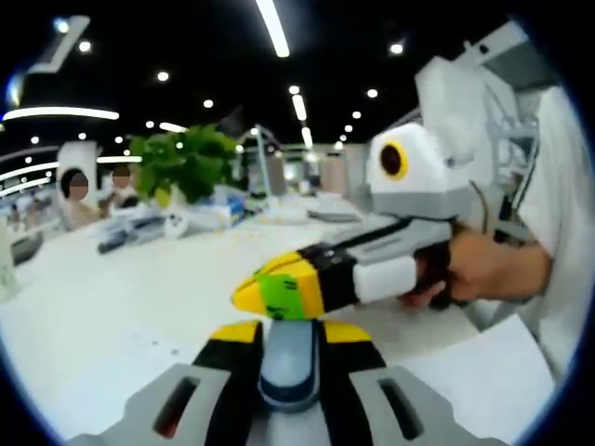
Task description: Pick up the paper insert the paper into the punch align the paper edges press the punch to punch holes
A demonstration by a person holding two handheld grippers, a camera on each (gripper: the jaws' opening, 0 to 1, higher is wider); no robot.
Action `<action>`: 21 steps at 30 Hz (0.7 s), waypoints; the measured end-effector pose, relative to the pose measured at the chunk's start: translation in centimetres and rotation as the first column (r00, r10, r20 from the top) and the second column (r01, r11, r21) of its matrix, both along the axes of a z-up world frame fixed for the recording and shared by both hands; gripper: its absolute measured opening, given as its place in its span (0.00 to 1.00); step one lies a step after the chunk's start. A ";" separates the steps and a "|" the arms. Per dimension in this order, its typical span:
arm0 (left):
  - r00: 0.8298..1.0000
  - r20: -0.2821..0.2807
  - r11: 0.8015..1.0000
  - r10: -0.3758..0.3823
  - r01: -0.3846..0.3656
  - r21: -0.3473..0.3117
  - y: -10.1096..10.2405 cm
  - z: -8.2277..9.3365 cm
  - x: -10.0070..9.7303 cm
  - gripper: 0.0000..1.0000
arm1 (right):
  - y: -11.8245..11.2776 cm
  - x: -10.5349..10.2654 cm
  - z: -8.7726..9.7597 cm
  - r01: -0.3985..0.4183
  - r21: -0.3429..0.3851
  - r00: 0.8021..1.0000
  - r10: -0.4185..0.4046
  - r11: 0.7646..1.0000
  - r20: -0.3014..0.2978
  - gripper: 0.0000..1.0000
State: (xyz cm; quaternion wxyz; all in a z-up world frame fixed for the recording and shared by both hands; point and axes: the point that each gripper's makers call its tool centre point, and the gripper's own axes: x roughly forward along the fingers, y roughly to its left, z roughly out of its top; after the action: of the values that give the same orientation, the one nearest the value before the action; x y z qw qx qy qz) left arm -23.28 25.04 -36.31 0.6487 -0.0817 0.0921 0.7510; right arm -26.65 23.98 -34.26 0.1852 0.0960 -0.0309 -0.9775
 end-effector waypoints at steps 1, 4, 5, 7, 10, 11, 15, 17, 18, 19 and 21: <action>1.000 0.000 1.000 0.000 0.000 0.000 0.0 0.0 0.0 0.25 | 0.0 0.0 0.0 0.000 -0.002 1.000 0.000 1.000 0.002 0.02; 1.000 0.000 1.000 0.000 0.000 0.000 0.0 0.0 0.0 0.25 | 0.0 0.0 -0.1 0.001 -0.005 1.000 -0.001 1.000 0.007 0.02; 1.000 0.000 1.000 0.000 0.000 0.000 0.0 0.0 0.0 0.25 | 0.0 0.0 -0.1 0.001 -0.004 1.000 -0.001 1.000 0.008 0.02; 1.000 0.000 1.000 0.001 -0.001 0.000 0.0 0.0 0.0 0.25 | 0.0 0.0 -0.2 0.002 -0.006 1.000 -0.002 1.000 0.011 0.02; 1.000 0.000 1.000 0.001 -0.001 -0.001 0.0 0.0 0.0 0.25 | 0.0 0.0 -0.3 0.002 -0.015 1.000 -0.002 1.000 0.019 0.02; 1.000 0.001 1.000 0.001 -0.001 -0.001 0.0 0.0 0.0 0.25 | 0.0 0.0 -0.3 0.002 -0.020 1.000 -0.001 1.000 0.023 0.02; 1.000 0.003 1.000 0.002 -0.002 -0.001 0.0 0.0 0.0 0.25 | 0.0 -0.1 -0.4 0.002 -0.026 1.000 -0.001 1.000 0.029 0.02; 1.000 0.004 1.000 0.002 -0.002 -0.001 0.0 0.0 0.0 0.25 | 0.0 -0.1 -0.4 0.003 -0.025 1.000 -0.002 1.000 0.030 0.02; 1.000 0.004 1.000 0.002 -0.002 -0.001 0.0 0.0 0.0 0.25 | 0.0 -0.1 -0.4 0.003 -0.025 1.000 -0.003 1.000 0.029 0.01; 1.000 0.004 1.000 0.002 -0.002 -0.001 0.0 0.0 -0.1 0.25 | 0.0 -0.1 -0.4 0.009 -0.022 1.000 -0.008 1.000 0.028 0.01; 1.000 0.004 1.000 0.002 -0.002 -0.002 0.0 0.0 0.0 0.25 | 0.1 -0.1 -0.4 0.009 -0.022 1.000 -0.009 1.000 0.027 0.02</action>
State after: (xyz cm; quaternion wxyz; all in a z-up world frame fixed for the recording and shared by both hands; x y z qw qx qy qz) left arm -23.32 25.05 -36.36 0.6482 -0.0838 0.0912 0.7513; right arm -26.77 24.09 -34.67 0.1814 0.1069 -0.0445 -0.9766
